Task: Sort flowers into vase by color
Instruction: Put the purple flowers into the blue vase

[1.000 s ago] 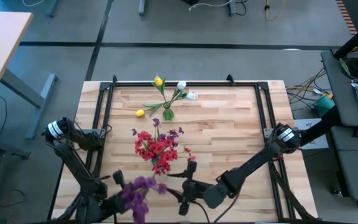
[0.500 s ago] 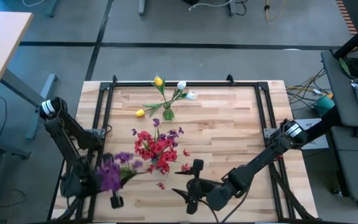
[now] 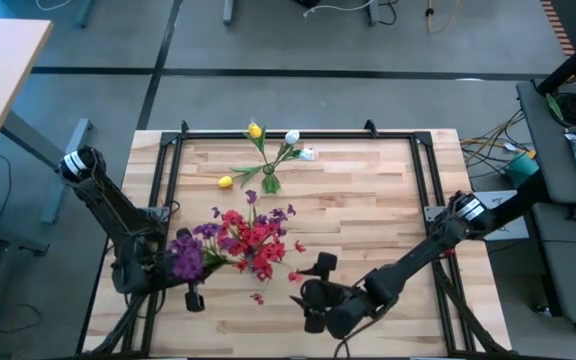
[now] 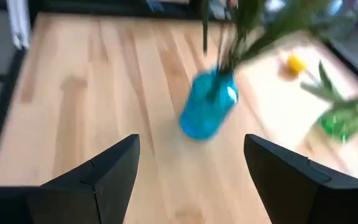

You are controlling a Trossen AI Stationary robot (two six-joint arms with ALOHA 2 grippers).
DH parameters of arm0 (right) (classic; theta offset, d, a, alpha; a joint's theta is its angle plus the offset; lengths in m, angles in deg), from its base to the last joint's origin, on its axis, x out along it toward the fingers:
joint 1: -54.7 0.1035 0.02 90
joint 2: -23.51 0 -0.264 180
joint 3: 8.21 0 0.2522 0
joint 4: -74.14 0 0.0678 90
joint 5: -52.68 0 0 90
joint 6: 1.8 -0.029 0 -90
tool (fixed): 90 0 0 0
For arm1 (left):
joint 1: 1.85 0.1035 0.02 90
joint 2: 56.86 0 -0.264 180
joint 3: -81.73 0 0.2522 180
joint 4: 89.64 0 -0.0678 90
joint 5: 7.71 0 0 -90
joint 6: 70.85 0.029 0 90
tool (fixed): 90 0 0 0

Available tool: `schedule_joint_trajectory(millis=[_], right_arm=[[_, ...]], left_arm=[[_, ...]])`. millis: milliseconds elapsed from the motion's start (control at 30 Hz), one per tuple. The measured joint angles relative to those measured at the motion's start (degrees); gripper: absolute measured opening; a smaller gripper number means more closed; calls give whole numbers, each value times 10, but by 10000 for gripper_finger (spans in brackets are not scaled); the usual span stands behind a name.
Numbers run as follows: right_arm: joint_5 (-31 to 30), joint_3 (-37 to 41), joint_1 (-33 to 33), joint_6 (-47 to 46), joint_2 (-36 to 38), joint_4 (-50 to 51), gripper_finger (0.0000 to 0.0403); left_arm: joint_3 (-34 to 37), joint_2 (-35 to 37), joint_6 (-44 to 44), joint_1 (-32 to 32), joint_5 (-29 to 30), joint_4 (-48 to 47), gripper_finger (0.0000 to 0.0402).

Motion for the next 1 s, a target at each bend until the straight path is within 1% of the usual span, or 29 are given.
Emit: schedule_joint_trajectory(millis=[233, 333, 400, 533, 667, 767, 867, 1000], right_arm=[[1, 39, -3, -52, 0, -4, 288], [0, 45, -5, -62, 0, -7, 288], [0, 50, -6, -63, 0, -26, 288], [11, 78, -23, -28, -5, -160, 292], [27, 118, -51, 24, -40, -279, 299], [28, 146, -71, 29, -66, -367, 310], [34, 174, -91, 29, -95, -476, 324], [94, 202, -108, 80, -145, -627, 343]], left_arm=[[6, 1, 0, 31, -12, -6, 0], [4, 9, -1, 33, -23, -21, 0], [4, 16, -7, 33, -23, -37, 0], [4, 33, -38, 33, -26, -74, 0], [3, 48, -74, 34, -50, -118, 0], [3, 51, -81, 34, -53, -126, 0], [3, 55, -80, 35, -55, -128, 0], [3, 57, -86, 36, -56, -147, 0]])
